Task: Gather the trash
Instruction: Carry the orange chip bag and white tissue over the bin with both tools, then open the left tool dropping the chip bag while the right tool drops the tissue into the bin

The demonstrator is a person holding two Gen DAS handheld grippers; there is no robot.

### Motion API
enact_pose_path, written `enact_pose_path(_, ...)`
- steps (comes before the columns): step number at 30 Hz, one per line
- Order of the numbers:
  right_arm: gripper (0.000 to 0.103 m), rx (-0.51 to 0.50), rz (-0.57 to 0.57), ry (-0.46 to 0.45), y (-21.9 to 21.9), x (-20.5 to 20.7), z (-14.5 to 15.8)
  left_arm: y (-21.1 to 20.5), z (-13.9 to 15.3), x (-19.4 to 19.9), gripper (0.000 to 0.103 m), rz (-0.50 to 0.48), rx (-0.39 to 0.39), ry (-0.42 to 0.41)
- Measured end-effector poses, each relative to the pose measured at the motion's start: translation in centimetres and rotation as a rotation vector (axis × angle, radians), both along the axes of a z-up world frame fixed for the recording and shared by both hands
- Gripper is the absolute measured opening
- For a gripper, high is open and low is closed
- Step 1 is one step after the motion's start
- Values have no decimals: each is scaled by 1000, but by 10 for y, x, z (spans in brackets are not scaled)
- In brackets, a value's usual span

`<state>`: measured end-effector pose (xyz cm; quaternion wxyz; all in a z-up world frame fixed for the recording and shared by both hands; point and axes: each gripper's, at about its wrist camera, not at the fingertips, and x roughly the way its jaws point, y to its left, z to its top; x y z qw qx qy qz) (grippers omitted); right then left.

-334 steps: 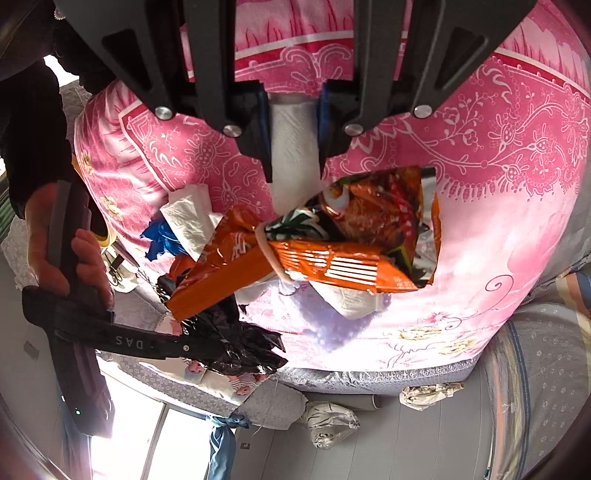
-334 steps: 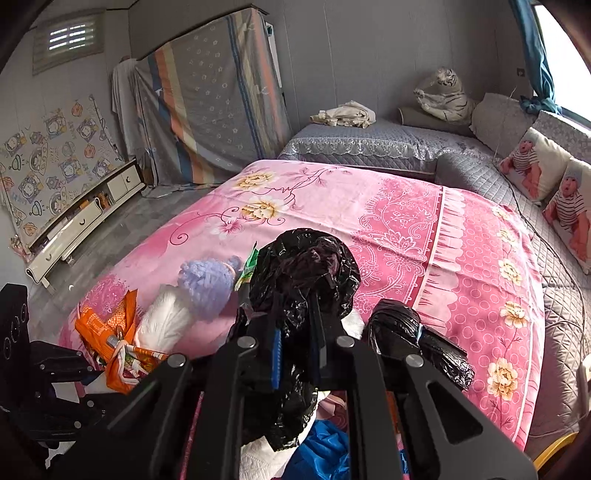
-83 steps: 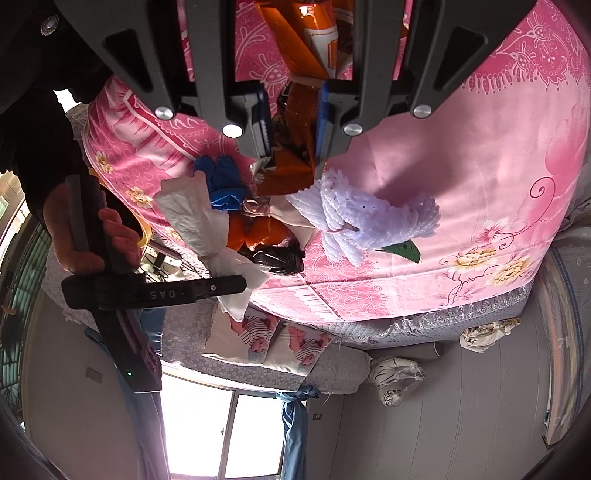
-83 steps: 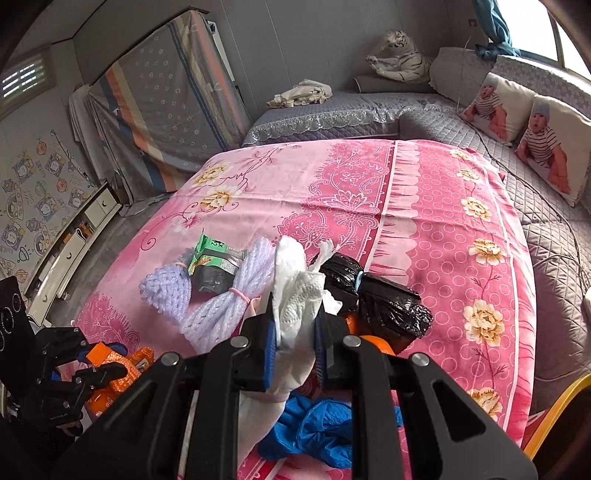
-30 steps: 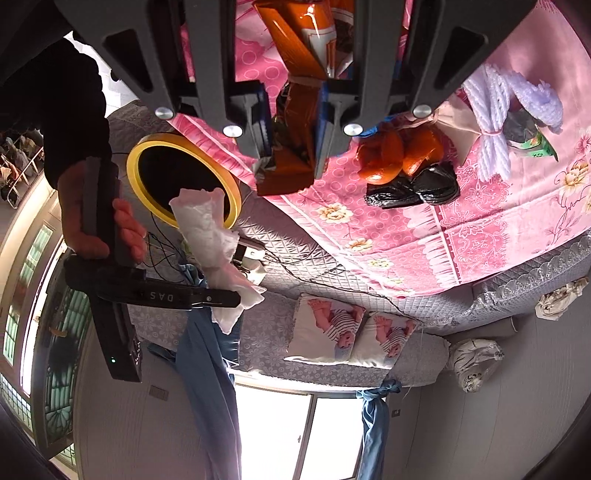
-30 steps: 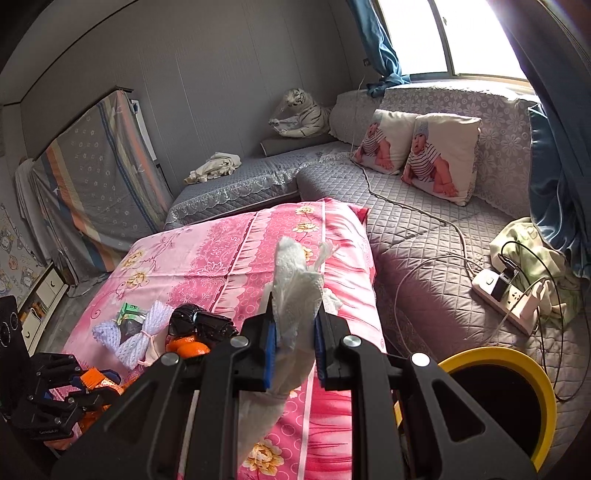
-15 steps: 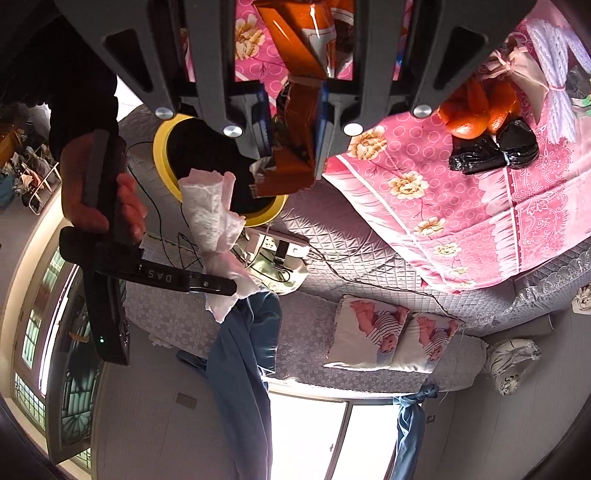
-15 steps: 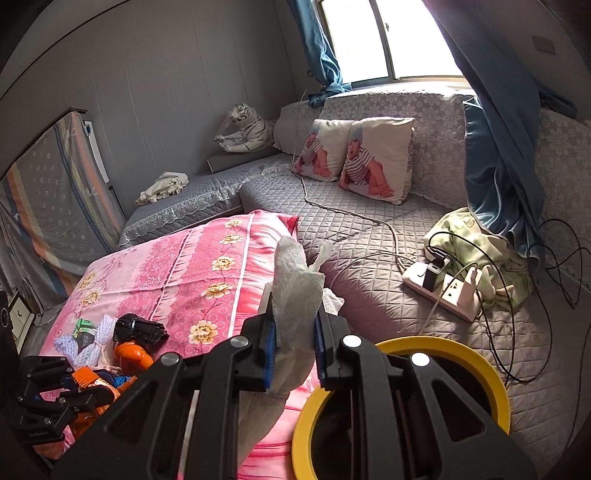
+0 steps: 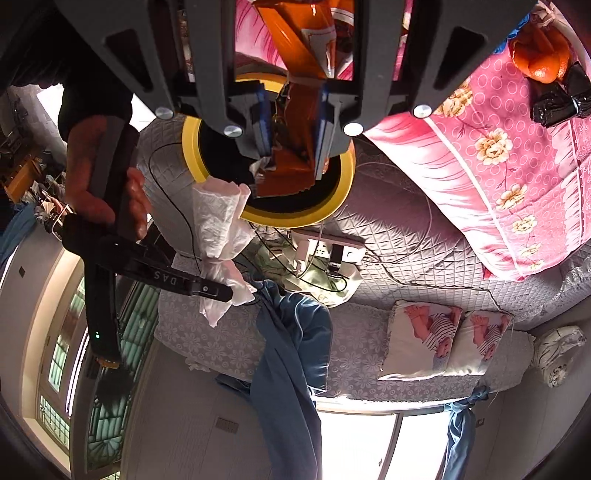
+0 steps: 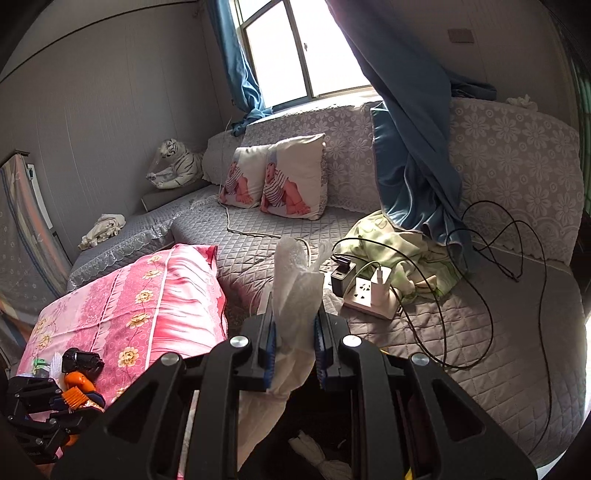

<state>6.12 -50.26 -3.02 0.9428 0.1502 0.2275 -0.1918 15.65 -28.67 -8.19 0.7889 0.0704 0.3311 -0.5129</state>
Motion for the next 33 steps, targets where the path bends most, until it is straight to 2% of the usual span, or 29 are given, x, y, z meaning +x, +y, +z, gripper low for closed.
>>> enact_pose_path(6, 16, -74, -168, -16, -11, -22, -9, -31, -8, -7, 18, -57, 9, 21)
enact_pose_path(10, 16, -98, -235, -4, -18, -27, -17, -48, -12, -11, 18, -90, 14, 32)
enact_pose_path(22, 16, -150, -303, 77, -39, -12, -38, -81, -30, -10, 18, -96, 51, 53)
enact_pose_path(33, 16, -159, -298, 112, -47, -4, -45, -98, -35, -11, 18, -105, 54, 68)
